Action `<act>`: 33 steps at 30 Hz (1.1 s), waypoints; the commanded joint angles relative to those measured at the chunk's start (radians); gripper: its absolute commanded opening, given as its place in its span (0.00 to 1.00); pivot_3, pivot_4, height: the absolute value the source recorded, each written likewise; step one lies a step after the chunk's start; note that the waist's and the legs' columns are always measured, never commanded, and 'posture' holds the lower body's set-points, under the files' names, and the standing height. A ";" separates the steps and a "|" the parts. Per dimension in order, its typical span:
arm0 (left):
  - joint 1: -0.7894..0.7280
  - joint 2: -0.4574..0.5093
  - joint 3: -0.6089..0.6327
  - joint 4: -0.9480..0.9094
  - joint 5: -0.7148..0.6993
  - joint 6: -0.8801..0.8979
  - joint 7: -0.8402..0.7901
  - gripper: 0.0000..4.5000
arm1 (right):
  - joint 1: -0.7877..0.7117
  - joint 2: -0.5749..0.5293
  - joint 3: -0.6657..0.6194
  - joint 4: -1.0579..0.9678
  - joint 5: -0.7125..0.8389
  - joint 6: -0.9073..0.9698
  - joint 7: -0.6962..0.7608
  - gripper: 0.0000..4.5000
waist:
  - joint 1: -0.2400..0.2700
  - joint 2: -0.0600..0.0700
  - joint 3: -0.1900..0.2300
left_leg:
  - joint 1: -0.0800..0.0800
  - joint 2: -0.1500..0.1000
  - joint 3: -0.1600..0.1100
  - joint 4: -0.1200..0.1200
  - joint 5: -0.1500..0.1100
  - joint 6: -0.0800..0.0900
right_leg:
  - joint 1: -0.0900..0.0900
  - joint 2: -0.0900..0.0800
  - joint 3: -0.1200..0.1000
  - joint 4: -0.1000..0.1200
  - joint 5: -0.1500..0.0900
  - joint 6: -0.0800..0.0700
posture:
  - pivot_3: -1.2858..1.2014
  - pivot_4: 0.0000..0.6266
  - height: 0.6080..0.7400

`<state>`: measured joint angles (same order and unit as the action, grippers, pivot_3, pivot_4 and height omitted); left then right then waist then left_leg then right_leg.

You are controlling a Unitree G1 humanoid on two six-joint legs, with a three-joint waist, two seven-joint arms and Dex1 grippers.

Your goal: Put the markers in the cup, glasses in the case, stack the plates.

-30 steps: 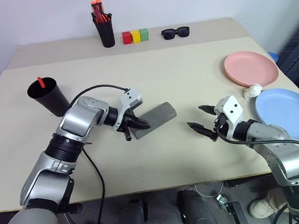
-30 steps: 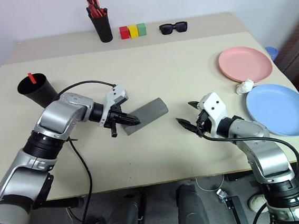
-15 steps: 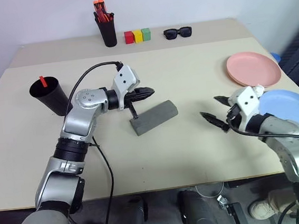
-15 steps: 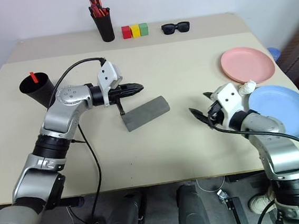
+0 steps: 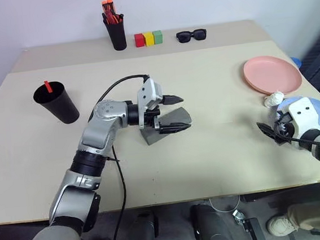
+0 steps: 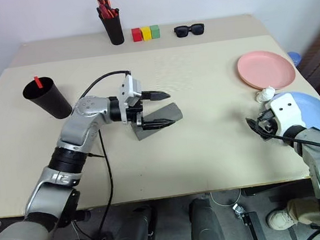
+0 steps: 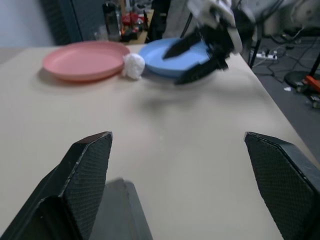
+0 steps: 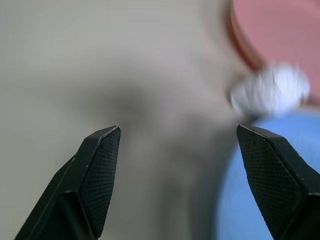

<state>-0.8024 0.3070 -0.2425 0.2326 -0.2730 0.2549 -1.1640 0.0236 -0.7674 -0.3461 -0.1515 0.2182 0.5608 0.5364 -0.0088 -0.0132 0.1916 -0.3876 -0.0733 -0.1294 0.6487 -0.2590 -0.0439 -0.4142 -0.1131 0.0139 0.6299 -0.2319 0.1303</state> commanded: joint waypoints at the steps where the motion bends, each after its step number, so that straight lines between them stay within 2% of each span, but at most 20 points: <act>1: -0.026 -0.045 -0.017 0.011 0.018 -0.026 0.027 0.99 | 0.019 -0.034 -0.047 0.030 -0.024 0.009 -0.009 0.83 | -0.001 0.000 0.000 | 0.000 0.000 0.000 0.000 0.000 0.000 | 0.000 0.000 0.000 0.000 0.000 0.000 | 0.52 0.24 1.00; 7: -0.010 -0.089 -0.042 -0.011 0.048 -0.048 0.051 0.99 | 0.000 -0.039 -0.061 0.085 -0.037 0.052 -0.043 0.83 | -0.003 0.000 0.000 | 0.001 0.000 0.000 0.000 0.000 0.000 | 0.000 0.000 0.000 0.000 0.000 0.000 | 0.52 0.24 1.00; 10: -0.003 -0.087 -0.044 -0.014 0.053 -0.055 0.054 1.00 | -0.014 -0.037 -0.060 0.112 -0.033 0.060 -0.046 0.66 | -0.001 0.000 0.000 | 0.001 0.000 0.000 0.000 0.000 0.000 | 0.001 0.000 0.000 0.000 0.000 0.000 | 0.52 0.24 1.00; 16: -0.006 -0.078 -0.038 -0.013 0.051 -0.055 0.061 1.00 | -0.045 -0.025 -0.048 0.122 -0.035 0.048 -0.061 0.01 | -0.001 0.000 0.000 | 0.001 0.000 0.000 0.000 0.000 0.000 | 0.001 0.000 0.000 0.000 0.000 0.000 | 0.52 0.24 1.00; 25: 0.000 -0.075 -0.036 -0.023 0.061 -0.055 0.088 1.00 | -0.095 -0.071 -0.069 0.066 -0.103 0.084 -0.145 0.01 | -0.002 0.000 0.000 | 0.002 0.000 0.000 0.000 0.000 0.000 | 0.002 0.000 0.000 0.000 0.000 0.001 | 0.52 0.24 1.00; 33: 0.011 -0.084 -0.039 -0.026 0.078 -0.052 0.129 1.00 | -0.389 -0.144 0.054 0.278 -0.180 -0.059 -0.137 0.01 | -0.008 0.002 0.000 | 0.002 0.001 0.001 -0.001 0.000 0.000 | 0.001 0.000 0.000 0.000 0.000 0.001 | 0.52 0.24 1.00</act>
<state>-0.7884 0.2283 -0.2902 0.2463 -0.1966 0.2098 -1.0451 -0.3320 -0.8898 -0.3055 0.0900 0.0601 0.5493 0.3973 -0.0164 -0.0111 0.1914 -0.3854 -0.0728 -0.1280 0.6480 -0.2592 -0.0436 -0.4129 -0.1128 0.0144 0.6296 -0.2322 0.1311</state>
